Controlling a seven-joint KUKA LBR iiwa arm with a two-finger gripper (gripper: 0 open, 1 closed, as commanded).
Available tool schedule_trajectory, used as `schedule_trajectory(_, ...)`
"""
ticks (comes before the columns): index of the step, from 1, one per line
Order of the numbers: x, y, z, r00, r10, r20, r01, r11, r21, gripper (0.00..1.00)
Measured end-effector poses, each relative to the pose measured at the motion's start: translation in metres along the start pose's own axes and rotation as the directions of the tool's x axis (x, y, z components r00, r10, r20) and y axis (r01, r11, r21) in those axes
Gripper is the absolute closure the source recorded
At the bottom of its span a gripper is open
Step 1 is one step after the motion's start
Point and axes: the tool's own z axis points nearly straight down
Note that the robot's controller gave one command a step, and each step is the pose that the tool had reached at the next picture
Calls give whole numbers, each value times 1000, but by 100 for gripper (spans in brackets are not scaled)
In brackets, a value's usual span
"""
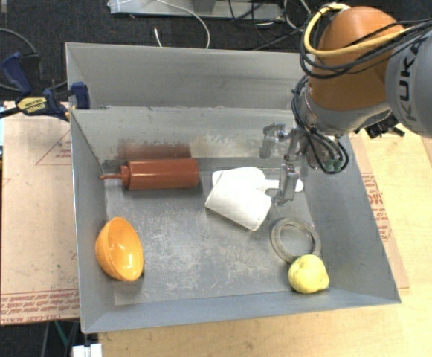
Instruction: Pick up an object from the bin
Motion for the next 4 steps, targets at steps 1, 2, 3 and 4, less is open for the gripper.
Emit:
schedule_trajectory(1,0,0,0,1000,0,1,0,1000,0,0)
schedule_trajectory(2,1,11,99,976,218,3,-218,976,-2,0)
schedule_trajectory(3,8,18,91,971,237,7,-237,971,-2,0)
schedule_trajectory(4,22,24,122,919,395,-1,-395,919,-2,0)
